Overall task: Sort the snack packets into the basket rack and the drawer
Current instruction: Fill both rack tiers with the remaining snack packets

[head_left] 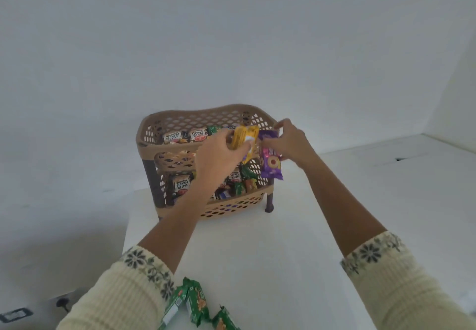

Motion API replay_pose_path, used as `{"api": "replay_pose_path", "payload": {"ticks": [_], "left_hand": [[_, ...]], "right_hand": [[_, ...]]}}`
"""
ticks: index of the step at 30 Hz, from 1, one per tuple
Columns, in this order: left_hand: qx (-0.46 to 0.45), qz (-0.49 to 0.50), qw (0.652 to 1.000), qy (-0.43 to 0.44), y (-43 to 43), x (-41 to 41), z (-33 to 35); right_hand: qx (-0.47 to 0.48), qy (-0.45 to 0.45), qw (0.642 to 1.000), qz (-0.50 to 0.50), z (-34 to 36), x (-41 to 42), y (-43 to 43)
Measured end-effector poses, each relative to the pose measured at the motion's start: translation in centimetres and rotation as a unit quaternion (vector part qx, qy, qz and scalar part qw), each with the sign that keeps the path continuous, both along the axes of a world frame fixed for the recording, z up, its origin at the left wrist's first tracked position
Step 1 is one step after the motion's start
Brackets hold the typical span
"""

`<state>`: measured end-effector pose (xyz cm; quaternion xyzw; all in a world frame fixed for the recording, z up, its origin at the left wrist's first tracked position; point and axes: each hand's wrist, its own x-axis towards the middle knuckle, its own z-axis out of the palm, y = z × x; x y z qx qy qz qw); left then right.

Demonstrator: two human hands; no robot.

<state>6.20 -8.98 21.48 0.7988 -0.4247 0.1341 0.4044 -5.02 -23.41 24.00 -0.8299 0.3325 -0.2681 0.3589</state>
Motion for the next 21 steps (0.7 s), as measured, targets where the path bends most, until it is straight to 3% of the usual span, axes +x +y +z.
{"api": "replay_pose_path", "payload": {"ticks": [5, 11, 17, 21], "left_hand": [[-0.044, 0.064, 0.997, -0.027, -1.5, 3.3, 4.8], [-0.001, 0.152, 0.988, -0.022, -3.3, 7.6, 6.4], [0.039, 0.187, 0.982, -0.005, -5.1, 10.1, 4.7], [0.061, 0.191, 0.98, -0.003, -5.9, 11.0, 3.8]], "right_hand": [[-0.075, -0.021, 0.997, 0.023, 4.5, 4.1, -3.0], [-0.143, -0.011, 0.989, 0.036, 5.5, 10.2, -7.0], [-0.16, 0.095, 0.981, 0.05, 3.6, 16.4, -10.8], [-0.162, 0.111, 0.979, 0.06, 2.0, 19.1, -13.0]]}}
